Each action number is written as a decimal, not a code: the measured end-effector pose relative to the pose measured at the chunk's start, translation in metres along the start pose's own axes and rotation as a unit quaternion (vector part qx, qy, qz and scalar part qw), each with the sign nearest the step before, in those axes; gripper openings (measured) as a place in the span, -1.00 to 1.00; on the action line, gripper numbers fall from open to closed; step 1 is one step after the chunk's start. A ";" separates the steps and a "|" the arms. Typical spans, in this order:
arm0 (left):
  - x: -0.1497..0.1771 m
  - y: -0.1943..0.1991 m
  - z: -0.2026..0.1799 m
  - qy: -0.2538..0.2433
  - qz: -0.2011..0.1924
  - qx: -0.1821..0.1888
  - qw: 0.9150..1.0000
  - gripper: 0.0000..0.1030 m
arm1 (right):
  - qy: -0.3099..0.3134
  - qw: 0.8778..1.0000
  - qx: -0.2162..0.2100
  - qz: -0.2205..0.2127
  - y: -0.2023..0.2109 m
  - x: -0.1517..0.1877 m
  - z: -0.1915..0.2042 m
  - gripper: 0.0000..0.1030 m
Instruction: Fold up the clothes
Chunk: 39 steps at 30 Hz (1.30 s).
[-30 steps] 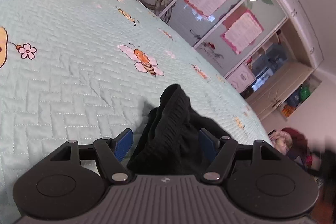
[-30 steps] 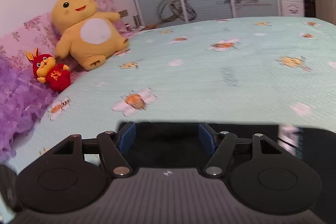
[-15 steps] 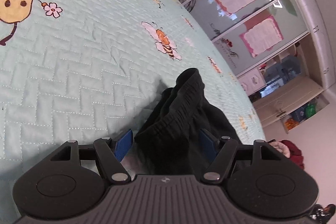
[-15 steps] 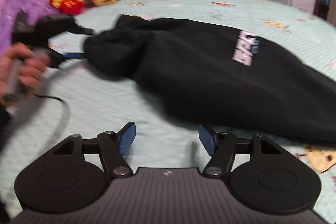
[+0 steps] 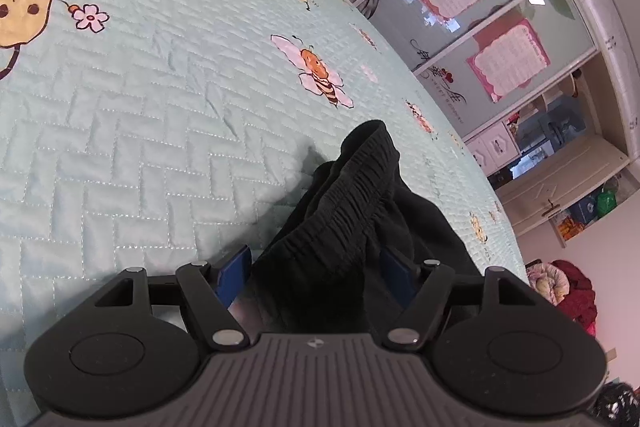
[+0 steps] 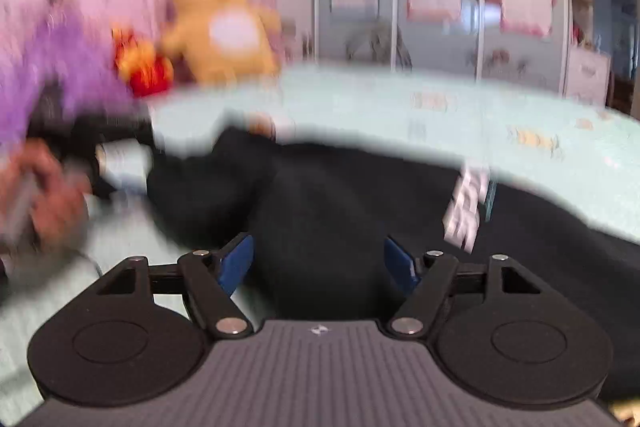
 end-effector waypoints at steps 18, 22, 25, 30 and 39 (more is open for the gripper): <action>0.004 -0.003 -0.003 -0.009 0.002 -0.005 1.000 0.46 | -0.104 0.991 0.018 -0.077 0.014 -0.057 -0.054 0.39; 0.005 -0.001 -0.003 -0.008 0.003 -0.003 1.000 0.46 | -0.148 0.988 -0.012 -0.040 0.019 -0.012 -0.039 0.40; 0.005 0.000 -0.003 -0.008 0.003 -0.002 1.000 0.46 | -0.168 0.985 -0.033 -0.005 0.011 0.017 -0.025 0.40; 0.006 0.000 -0.003 -0.010 0.002 -0.003 1.000 0.46 | -0.069 0.998 -0.013 0.001 -0.010 0.012 -0.005 0.39; 0.005 0.001 -0.003 -0.009 0.001 -0.002 1.000 0.46 | -0.081 0.993 -0.084 0.020 -0.049 -0.003 -0.006 -0.74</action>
Point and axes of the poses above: each gripper's, at about its wrist camera, not at the fingertips, and y roughly against the way its jaws point, z to its left, x to its underside, the point moved 9 cm from there along -y, roughly the way its jaws point, and after that the axes turned 12 degrees about -x, right-handed, at the moved point
